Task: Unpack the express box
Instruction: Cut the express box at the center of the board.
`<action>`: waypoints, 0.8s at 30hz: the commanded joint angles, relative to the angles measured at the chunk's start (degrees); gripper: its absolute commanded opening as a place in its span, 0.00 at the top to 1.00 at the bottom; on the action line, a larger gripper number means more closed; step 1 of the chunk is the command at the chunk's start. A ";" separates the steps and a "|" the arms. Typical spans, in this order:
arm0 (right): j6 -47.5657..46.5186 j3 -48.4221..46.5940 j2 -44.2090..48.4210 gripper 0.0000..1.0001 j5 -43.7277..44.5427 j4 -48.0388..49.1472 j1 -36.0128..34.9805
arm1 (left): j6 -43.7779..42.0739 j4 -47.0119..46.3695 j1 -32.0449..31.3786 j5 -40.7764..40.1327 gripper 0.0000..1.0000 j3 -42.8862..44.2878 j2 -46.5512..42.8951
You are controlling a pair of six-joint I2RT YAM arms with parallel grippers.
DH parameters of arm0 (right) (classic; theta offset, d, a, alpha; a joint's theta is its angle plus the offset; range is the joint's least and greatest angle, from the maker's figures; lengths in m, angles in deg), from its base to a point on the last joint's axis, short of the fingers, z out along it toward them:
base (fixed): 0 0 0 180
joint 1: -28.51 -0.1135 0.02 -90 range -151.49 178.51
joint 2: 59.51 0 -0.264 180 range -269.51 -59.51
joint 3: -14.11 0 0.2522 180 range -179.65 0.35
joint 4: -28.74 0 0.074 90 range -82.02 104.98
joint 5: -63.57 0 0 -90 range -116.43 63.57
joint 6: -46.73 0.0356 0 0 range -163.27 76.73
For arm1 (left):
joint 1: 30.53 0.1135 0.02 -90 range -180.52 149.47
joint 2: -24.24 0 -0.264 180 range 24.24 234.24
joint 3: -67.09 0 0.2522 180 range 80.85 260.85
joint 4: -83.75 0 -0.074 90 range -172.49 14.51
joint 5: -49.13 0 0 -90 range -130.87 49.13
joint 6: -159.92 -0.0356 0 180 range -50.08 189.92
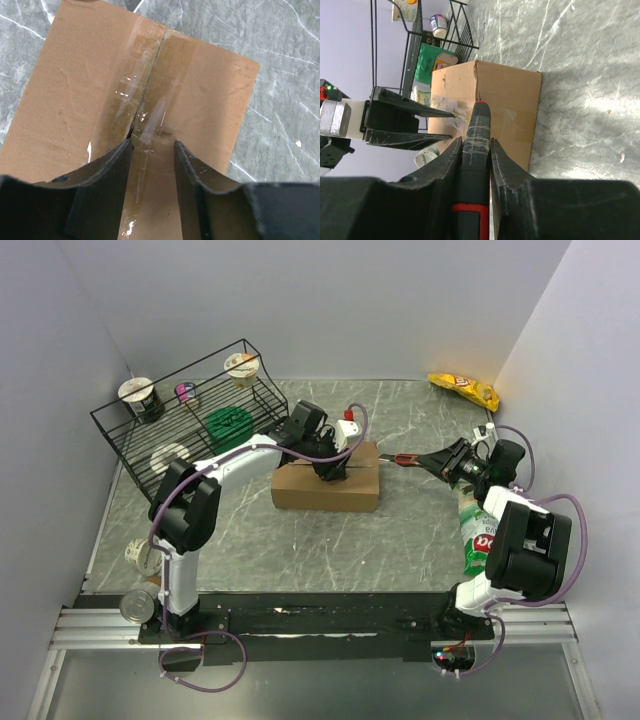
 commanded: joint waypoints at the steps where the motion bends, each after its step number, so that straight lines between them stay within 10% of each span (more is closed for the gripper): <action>1: -2.15 0.52 -0.56 1.00 -5.22 -6.92 -1.21 | -0.94 1.37 0.45 -0.68 0.46 1.45 0.97; 8: -2.42 -1.50 -1.79 1.00 -5.40 -7.88 -1.21 | -15.32 1.90 -0.15 10.71 0.20 -3.99 -11.25; 24: -1.45 -4.93 -4.25 1.00 -4.35 -6.92 -1.21 | -19.85 -4.58 -5.61 9.02 0.20 -9.88 -6.86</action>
